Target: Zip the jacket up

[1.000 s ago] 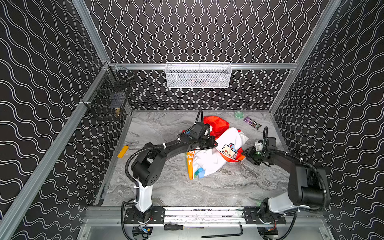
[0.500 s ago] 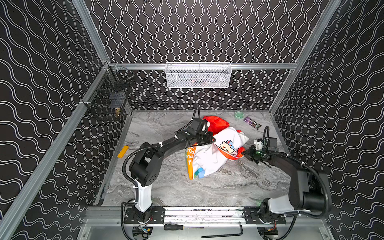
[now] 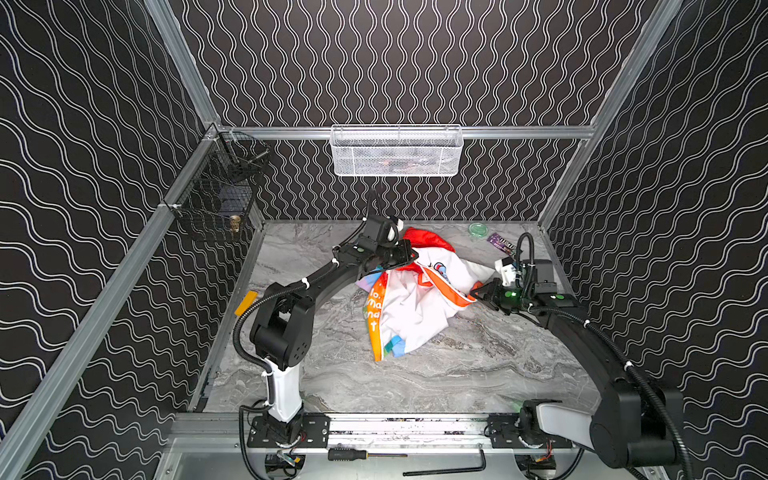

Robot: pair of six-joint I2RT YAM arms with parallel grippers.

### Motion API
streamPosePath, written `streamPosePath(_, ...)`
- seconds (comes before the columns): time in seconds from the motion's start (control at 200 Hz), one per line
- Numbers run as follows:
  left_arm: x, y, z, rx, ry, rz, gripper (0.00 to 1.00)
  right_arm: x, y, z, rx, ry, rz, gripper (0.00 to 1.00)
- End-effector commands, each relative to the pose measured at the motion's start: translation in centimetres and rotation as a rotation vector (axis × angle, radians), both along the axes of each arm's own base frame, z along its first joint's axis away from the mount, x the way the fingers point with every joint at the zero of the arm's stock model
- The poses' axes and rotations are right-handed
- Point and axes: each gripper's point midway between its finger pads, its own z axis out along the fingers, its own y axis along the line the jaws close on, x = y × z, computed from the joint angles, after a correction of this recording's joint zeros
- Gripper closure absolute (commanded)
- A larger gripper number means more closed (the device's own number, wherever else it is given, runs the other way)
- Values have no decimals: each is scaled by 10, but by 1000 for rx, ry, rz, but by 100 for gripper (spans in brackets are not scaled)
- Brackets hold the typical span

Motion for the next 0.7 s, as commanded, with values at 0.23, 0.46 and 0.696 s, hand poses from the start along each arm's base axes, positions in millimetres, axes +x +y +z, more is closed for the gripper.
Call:
streamPosePath(0.23,52,32,8,-7,-77,112,100,-50,49,-6,-16,128,167,100)
streamPosePath(0.46,76,39,9,-40,-115,168,100,-75,88,-19,25,188,245,100)
streamPosePath(0.696,82,40,-17,-46,-83,175,100,-87,115,-43,41,248,307,75)
